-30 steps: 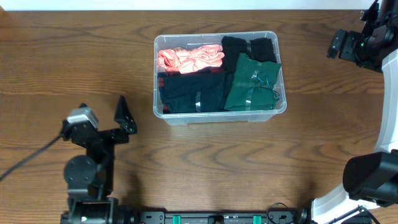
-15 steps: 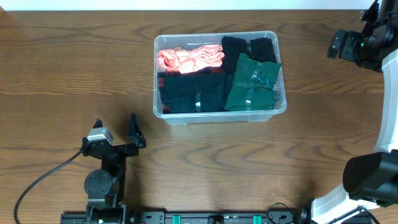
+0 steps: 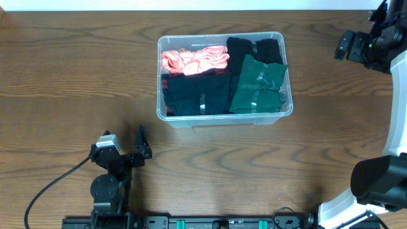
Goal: Pack container
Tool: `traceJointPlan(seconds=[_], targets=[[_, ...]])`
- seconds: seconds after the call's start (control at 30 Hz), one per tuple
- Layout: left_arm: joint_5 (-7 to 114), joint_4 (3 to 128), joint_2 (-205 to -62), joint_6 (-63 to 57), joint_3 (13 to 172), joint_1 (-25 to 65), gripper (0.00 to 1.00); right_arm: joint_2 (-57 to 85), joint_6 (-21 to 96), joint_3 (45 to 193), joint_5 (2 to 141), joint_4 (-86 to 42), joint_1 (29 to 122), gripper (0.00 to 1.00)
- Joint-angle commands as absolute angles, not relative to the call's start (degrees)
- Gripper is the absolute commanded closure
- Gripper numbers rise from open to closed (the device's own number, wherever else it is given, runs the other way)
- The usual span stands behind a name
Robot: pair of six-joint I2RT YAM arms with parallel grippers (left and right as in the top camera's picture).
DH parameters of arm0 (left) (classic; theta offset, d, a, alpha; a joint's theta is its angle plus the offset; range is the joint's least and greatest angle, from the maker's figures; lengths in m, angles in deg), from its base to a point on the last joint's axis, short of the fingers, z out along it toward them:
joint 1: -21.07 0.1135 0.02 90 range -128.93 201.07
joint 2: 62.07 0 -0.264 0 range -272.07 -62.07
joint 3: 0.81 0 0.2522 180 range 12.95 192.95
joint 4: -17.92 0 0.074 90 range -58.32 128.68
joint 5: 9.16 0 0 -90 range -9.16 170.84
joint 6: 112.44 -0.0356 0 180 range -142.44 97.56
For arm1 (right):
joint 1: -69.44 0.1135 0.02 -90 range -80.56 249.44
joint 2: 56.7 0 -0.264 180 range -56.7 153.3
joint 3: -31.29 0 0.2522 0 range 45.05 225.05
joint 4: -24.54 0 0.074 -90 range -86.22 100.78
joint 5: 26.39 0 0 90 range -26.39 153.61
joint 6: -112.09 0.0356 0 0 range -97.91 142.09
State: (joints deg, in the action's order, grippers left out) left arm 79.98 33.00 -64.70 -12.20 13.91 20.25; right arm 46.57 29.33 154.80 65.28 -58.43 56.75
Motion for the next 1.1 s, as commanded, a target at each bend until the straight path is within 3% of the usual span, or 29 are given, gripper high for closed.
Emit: traceJointPlan(seconds=[0.0, 1.07], targets=[[80.7, 35.9, -63.4, -13.8, 13.2, 20.1, 0.02, 45.6, 30.2, 154.8, 65.1, -58.5, 56.7, 0.01], [80.6, 35.8, -64.2, -13.8, 13.2, 20.1, 0.02, 45.6, 30.2, 154.8, 65.1, -58.5, 56.7, 0.01]])
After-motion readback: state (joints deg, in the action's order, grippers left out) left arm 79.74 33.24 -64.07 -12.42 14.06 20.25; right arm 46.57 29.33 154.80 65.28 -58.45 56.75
